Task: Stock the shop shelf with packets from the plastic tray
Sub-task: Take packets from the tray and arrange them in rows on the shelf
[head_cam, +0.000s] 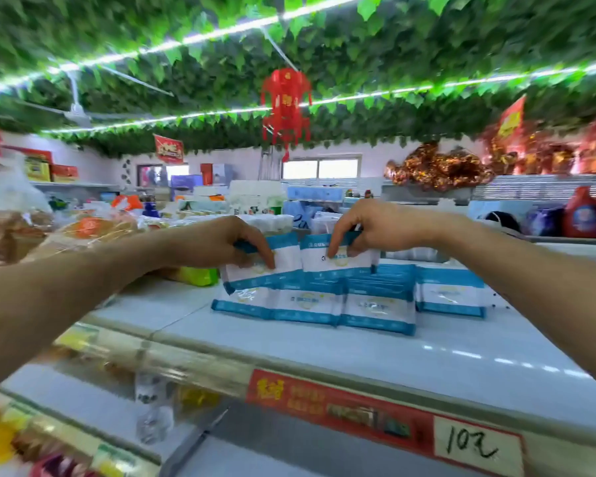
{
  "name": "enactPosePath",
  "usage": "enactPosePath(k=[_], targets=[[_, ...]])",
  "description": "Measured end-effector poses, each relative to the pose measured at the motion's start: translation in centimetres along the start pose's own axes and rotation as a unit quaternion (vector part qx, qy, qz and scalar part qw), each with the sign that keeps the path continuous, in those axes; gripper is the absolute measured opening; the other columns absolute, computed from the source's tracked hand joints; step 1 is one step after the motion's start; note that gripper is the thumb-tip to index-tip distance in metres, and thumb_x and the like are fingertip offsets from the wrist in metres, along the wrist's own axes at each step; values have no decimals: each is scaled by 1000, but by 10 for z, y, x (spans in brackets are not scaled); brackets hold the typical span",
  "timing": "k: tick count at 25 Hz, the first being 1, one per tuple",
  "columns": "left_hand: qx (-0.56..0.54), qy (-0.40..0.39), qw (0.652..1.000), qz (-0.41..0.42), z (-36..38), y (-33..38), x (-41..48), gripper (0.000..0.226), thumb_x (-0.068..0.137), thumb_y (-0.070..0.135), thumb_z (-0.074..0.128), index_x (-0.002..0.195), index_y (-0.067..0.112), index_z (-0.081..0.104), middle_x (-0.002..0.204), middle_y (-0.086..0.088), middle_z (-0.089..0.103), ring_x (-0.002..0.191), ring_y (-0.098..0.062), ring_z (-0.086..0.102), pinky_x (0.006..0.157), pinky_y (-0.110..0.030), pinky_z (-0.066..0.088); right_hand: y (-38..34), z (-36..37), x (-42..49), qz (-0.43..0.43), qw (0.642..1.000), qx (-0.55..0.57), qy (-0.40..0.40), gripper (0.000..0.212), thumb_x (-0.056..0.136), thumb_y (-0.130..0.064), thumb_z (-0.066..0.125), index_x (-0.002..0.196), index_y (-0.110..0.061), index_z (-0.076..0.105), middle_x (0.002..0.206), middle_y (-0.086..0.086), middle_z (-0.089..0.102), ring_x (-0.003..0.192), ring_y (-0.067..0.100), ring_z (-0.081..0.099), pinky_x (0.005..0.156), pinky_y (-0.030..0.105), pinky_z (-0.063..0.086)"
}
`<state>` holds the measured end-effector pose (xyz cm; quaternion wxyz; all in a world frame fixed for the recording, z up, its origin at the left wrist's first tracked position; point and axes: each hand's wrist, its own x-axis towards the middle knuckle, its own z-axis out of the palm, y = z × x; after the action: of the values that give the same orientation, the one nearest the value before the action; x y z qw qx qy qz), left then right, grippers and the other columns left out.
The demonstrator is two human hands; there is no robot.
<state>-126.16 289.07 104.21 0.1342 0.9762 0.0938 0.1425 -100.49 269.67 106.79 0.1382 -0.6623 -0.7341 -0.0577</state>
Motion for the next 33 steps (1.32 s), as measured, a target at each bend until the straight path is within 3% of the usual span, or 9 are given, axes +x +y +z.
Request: enactPosePath(k=[3,8,14,17,21,24,27,31,33], targets=[[14,-30,997,76,29,41,83,38,93,-1,67,109,31,79,119,21,68,108,0,62,100,-19,48,53,-21,-63,89,996,1,22,32,88,-4,75,99,-34,80,111,-17,72,100,5,65,93,30,54],[51,-56,984,162,67,102,174,34,93,-2,68,112,24,79,118,17,67,104,16,56,90,2,36,129,-30,-143,214,976,-7,30,36,91,-3,69,96,-38,77,115,-13,66,105,12,61,100,42,52],[37,-44,987,148,75,109,208,37,93,-2,67,107,30,79,119,22,65,111,2,59,100,-18,43,176,27,-155,226,974,-6,23,38,90,0,68,103,-34,76,114,-15,57,105,14,56,94,31,48],[38,-34,990,133,73,105,212,40,93,-2,68,105,34,79,118,25,64,109,5,59,99,-20,42,192,49,-141,212,977,-7,25,39,91,1,65,106,-34,74,116,-12,54,107,12,53,101,34,47],[15,-31,993,115,78,110,218,41,94,-1,66,104,38,78,125,20,64,114,-6,60,103,-29,47,199,59,-135,180,981,-50,55,31,91,-12,72,103,-41,73,113,-10,50,106,12,46,97,35,45],[8,-39,990,136,92,129,233,38,95,1,66,106,35,78,123,21,62,115,-7,58,104,-29,47,201,60,-143,178,978,-87,62,31,90,-19,75,111,-41,73,123,-8,51,110,14,43,95,33,41],[6,-54,984,172,108,154,254,36,94,3,68,108,33,79,119,25,61,114,-3,57,103,-26,43,208,42,-164,219,966,-90,103,34,88,-10,74,116,-29,72,134,-2,55,118,19,48,100,39,47],[-12,-90,975,201,146,178,275,32,93,1,68,109,26,79,114,26,63,110,3,58,100,-22,44,217,20,-207,282,942,-94,159,45,89,-1,69,101,-45,68,120,-10,57,109,14,54,97,42,50],[11,-122,971,206,167,177,280,32,92,1,68,109,25,79,112,28,62,106,8,57,99,-21,44,217,14,-226,287,937,-90,177,45,89,1,66,101,-42,72,119,-11,58,109,13,54,96,43,51]])
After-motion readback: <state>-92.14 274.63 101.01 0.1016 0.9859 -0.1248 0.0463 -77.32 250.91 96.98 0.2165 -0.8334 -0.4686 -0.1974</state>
